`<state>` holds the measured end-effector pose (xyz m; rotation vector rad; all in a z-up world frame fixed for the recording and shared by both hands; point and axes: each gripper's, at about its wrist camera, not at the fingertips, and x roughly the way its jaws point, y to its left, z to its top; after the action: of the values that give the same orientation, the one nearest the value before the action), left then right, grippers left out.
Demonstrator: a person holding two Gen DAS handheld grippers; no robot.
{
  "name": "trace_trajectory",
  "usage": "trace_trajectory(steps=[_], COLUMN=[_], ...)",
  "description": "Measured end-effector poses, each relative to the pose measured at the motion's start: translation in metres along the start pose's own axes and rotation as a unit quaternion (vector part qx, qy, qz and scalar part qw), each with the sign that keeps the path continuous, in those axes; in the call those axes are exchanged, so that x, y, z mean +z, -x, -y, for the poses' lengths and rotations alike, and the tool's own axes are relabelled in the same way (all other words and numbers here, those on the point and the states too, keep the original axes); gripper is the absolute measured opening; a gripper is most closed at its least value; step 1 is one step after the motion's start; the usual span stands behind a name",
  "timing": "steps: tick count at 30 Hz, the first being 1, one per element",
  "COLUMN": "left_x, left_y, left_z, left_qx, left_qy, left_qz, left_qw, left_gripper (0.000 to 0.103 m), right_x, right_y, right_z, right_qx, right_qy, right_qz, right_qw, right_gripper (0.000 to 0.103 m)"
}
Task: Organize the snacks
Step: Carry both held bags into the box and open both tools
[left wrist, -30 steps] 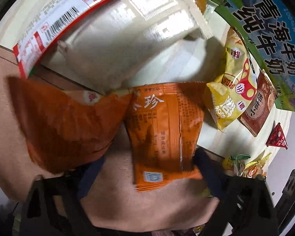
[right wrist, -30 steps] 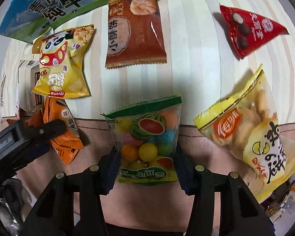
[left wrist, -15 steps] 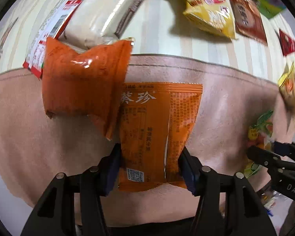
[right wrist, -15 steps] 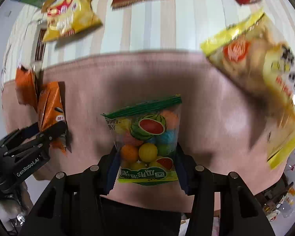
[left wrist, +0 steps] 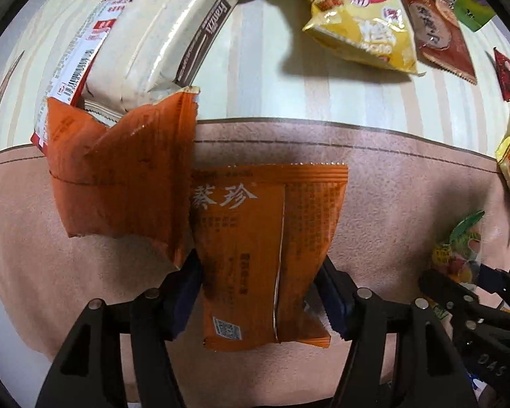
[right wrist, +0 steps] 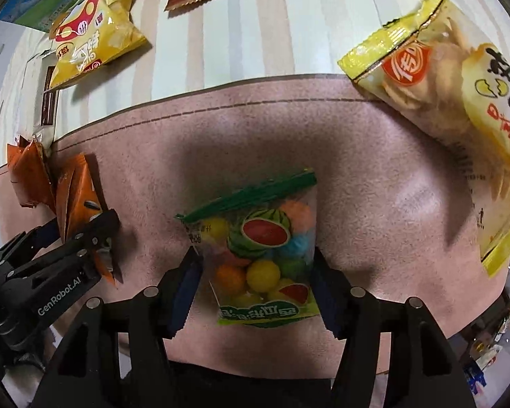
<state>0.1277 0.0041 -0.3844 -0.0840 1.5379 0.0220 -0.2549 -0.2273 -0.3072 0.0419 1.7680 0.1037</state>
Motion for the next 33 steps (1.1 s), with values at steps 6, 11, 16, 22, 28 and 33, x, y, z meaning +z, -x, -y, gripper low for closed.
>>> trace_trajectory(steps=[6, 11, 16, 22, 28, 33], left_x=[-0.017, -0.010, 0.013, 0.090, 0.184, 0.260], left_y=[0.031, 0.072, 0.132, 0.217, 0.260, 0.244], left_z=[0.021, 0.037, 0.043, -0.009, -0.023, -0.049], left_qx=[-0.008, -0.032, -0.075, -0.124, -0.105, -0.073], left_qy=[-0.014, -0.026, -0.022, -0.014, -0.022, -0.014], left_qz=[0.025, 0.063, 0.109, 0.168, 0.193, 0.151], left_qw=[0.9996, 0.9971, 0.9909, 0.9778, 0.9752, 0.9858], left_gripper=[0.049, 0.048, 0.048, 0.049, 0.049, 0.050], right_x=[-0.028, -0.029, -0.020, 0.025, 0.110, 0.209], right_y=[0.017, 0.042, 0.089, 0.176, 0.260, 0.282], right_z=[-0.002, -0.001, -0.002, -0.006, -0.008, -0.010], right_qx=[-0.014, 0.022, 0.076, 0.130, 0.135, 0.090], right_qy=[0.003, -0.010, -0.019, -0.021, -0.016, -0.021], right_qz=[0.024, 0.035, 0.065, 0.134, 0.198, 0.209], right_qw=[1.000, 0.999, 0.995, 0.982, 0.971, 0.974], right_gripper=[0.053, 0.053, 0.053, 0.053, 0.053, 0.053])
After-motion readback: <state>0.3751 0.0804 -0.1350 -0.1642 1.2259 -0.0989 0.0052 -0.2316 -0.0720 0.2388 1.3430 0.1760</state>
